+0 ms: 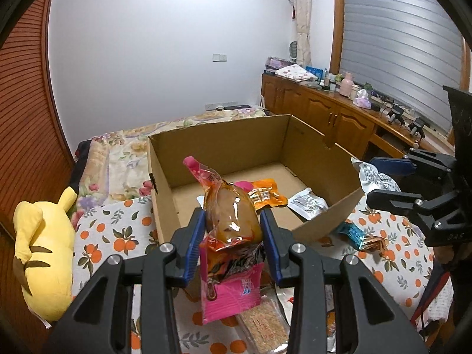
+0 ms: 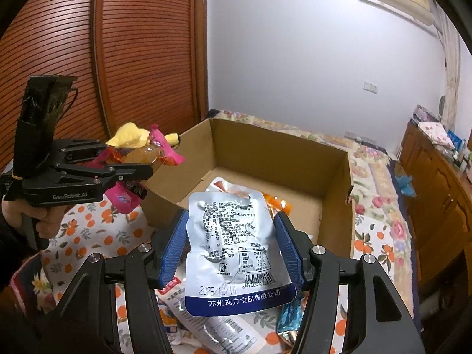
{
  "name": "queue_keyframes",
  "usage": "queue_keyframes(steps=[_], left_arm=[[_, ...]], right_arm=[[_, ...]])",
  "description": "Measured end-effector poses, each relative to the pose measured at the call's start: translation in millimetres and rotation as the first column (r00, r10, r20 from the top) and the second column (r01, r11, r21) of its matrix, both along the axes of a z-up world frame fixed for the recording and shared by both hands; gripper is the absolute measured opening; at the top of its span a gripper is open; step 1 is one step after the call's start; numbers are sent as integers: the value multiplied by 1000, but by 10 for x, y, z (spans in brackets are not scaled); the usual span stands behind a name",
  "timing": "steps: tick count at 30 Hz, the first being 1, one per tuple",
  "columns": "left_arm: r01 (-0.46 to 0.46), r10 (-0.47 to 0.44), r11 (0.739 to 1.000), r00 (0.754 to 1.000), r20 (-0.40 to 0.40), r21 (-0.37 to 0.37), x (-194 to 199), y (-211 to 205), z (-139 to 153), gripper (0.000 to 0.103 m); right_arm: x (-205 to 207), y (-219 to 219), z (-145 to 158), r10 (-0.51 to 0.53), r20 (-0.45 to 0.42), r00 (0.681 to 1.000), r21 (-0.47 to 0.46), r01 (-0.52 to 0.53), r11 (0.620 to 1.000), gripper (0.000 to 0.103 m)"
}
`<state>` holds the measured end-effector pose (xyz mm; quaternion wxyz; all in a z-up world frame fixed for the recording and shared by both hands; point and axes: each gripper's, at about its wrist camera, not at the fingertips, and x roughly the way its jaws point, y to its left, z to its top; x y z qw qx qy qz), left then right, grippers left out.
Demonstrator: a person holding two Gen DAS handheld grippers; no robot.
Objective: Organize snacks
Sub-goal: 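Open both grippers to drop the packets into the box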
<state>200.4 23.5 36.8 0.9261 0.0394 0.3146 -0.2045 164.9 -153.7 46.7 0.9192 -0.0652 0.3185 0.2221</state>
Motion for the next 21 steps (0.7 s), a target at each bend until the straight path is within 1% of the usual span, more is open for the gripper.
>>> queue_keyframes(steps=[5,8,11,12,14,21], left_arm=[[-9,9,1000,1000,-19,1,134,-20,-28,37],[-8,7,1000,1000,-30,-9,207,-42,-16,34],[-9,9,1000,1000,-28,11,260,-105,-13,28],[-4,4,1000,1000,-27,14,273,-119,-21,23],[-4,5,1000,1000,-19,26,283,-143,-21,22],[-15,15,1000,1000,-16,22,273,-121,-14,23]], right_arm=[[139,36,-17,-10,-7,1000,-19,10,1000,61],[257,63,-30,-15,-23,1000,-16,15,1000,61],[384,126,-59,-16,-46,999,-7,16,1000,61],[415,144,-72,-17,-48,999,-10,16,1000,61],[486,197,-108,-20,-59,998,-16,19,1000,61],[702,259,-321,-40,-109,993,-25,37,999,61]])
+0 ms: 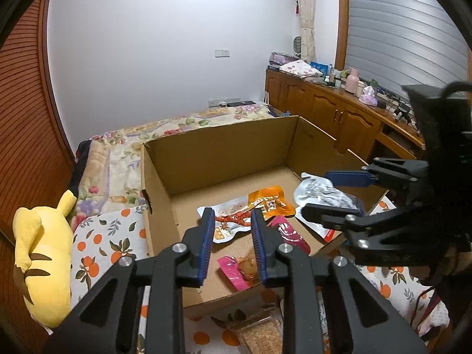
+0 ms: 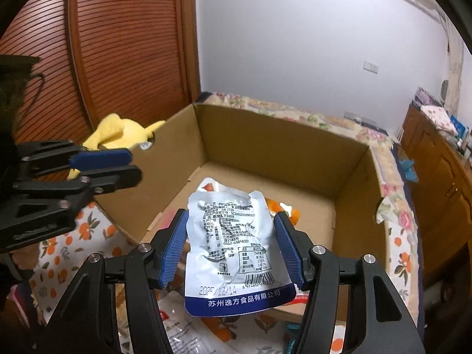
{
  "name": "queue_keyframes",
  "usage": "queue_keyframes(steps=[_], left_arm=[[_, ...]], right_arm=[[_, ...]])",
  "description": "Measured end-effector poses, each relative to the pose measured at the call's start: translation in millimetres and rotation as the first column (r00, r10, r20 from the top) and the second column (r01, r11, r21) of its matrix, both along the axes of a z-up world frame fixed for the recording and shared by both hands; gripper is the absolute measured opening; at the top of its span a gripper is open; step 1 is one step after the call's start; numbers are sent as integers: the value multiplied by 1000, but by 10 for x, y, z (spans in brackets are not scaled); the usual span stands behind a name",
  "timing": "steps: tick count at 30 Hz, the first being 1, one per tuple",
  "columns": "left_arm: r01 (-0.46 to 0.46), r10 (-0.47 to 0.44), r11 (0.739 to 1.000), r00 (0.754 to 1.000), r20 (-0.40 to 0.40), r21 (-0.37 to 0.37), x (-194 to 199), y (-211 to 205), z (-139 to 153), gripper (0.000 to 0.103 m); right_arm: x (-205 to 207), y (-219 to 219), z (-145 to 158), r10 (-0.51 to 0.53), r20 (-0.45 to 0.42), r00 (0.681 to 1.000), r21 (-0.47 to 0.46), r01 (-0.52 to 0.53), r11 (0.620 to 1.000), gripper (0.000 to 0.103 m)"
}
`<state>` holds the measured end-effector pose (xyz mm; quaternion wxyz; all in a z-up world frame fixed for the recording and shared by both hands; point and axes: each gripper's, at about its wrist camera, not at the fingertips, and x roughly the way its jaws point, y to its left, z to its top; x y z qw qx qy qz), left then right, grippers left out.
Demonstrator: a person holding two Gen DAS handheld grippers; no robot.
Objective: Organize snacks
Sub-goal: 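Open both grippers to drop the packets into the box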
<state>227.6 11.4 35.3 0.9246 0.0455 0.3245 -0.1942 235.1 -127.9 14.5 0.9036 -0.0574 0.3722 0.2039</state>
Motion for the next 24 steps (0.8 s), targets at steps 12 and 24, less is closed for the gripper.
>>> queue_keyframes(steps=[12,24], left_arm=[[-15,15,1000,1000,4,8,-99,75,-60,26],[-27,27,1000,999,28,12,-304,92,-54,41]], right_arm=[[253,-21,-179,-59,-34,998,7,59,998,61],[247,3,-162,-71,-26,997,11,71,997,64]])
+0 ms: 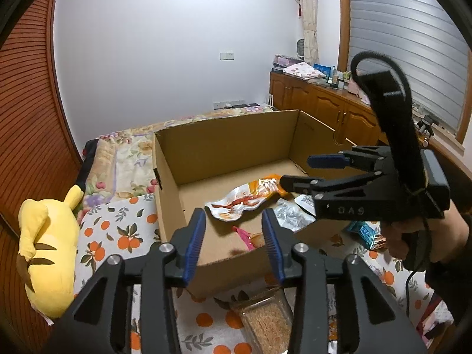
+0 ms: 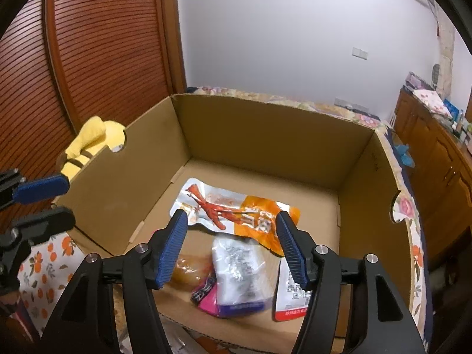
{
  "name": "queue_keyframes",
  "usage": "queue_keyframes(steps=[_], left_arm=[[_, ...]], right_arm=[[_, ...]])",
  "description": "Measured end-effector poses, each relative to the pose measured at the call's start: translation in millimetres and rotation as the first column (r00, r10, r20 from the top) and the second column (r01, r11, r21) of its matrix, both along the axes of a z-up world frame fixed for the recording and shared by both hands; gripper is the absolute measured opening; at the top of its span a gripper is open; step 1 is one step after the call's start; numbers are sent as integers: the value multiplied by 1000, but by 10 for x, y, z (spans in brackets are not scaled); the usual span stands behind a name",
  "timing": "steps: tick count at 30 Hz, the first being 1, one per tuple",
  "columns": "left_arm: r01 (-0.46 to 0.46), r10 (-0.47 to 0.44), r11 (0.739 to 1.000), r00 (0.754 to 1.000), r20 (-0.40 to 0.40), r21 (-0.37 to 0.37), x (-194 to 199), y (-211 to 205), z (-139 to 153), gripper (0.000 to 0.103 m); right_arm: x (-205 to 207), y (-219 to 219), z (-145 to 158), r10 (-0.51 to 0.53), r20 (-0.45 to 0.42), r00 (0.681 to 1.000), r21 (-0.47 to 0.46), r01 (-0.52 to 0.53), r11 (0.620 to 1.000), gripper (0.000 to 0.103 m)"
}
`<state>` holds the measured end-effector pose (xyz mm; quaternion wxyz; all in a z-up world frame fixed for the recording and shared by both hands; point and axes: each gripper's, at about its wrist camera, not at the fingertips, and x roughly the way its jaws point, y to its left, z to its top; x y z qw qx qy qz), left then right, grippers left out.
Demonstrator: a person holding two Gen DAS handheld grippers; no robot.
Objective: Organize snacks
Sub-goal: 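Open both grippers to drop the packets into the box, then grasp the blue-wrapped bar with the right gripper while the left grasps the clear shredded-snack packet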
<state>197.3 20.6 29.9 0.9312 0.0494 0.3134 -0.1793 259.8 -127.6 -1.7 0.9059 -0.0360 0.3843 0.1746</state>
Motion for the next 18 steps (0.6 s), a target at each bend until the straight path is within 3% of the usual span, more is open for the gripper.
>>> queue_keyframes(steps=[4,9,13,18], left_arm=[[-2,3,1000,1000,14,-9,-90,15,24,50],[1,-1,1000,999,35,-17,-226,28,48,54],[0,1,999,999,42,-44,-319,48,50,74],[3,-1,998,999,34,-55,-428,39,-17,75]], right_arm=[[-94,-15,75,6,23,1000,12,-7,1000,64],[-374,-88,247,32,72,997,26,-34,999,64],[-593,-146,345,49,103,993,34,-53,998,64],[-852,-255,443,58,136,989,38,-64,997,64]])
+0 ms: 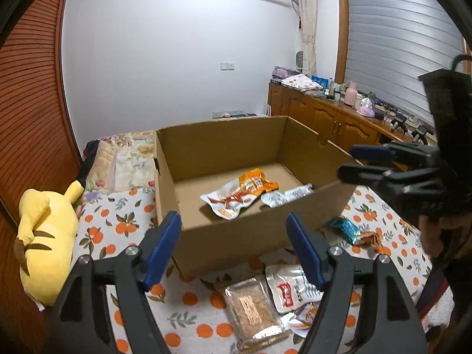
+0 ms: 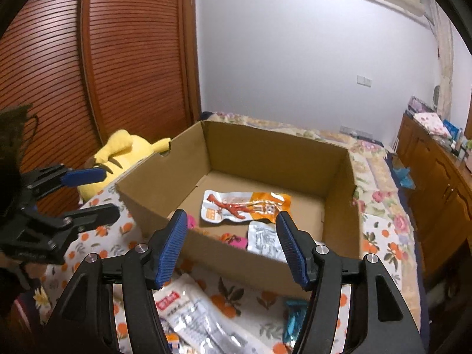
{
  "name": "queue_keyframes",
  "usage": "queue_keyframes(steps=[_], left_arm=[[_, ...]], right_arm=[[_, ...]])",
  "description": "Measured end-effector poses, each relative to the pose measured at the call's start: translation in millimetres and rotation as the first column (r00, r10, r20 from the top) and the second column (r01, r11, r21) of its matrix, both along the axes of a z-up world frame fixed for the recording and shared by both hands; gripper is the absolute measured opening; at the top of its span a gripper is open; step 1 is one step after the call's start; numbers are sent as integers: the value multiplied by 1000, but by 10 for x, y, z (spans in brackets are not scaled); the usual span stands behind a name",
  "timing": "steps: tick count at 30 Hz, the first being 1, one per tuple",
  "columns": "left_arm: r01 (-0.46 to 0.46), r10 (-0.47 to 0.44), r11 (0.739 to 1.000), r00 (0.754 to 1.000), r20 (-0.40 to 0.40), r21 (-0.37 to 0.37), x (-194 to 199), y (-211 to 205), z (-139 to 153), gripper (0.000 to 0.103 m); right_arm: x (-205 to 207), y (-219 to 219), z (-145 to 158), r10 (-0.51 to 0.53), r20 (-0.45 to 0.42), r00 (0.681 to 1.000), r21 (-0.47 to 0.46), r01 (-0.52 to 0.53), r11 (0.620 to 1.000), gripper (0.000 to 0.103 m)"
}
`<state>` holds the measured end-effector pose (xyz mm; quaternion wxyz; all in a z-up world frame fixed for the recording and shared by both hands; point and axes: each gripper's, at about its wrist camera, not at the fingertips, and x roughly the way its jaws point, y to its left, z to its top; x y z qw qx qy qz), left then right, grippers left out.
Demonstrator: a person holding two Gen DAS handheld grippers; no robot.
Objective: Organize snacks
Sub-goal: 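Grasp the blue-wrapped bar with the right gripper while the left grasps the clear shredded-snack packet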
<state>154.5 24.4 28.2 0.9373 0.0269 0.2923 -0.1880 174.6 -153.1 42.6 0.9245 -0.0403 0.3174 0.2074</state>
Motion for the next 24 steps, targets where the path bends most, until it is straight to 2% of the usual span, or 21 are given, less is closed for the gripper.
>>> queue_keyframes(steps=[7,14,24], left_arm=[[24,-24,1000,999,-33,13,-173,-83,-272,75],[28,-27,1000,993,-115,10,-211,-136,-666,75],[10,-2,999,978,-207,35,-146,-143,-1046,73]], right_arm=[[-257,-299,-98,-19,-8,1000,-4,19,1000,64],[-284,-565,-524,-70,-92,993,-32,68,997,63],[-160,-710,-1059,-119,-186,975,-72,108,992,62]])
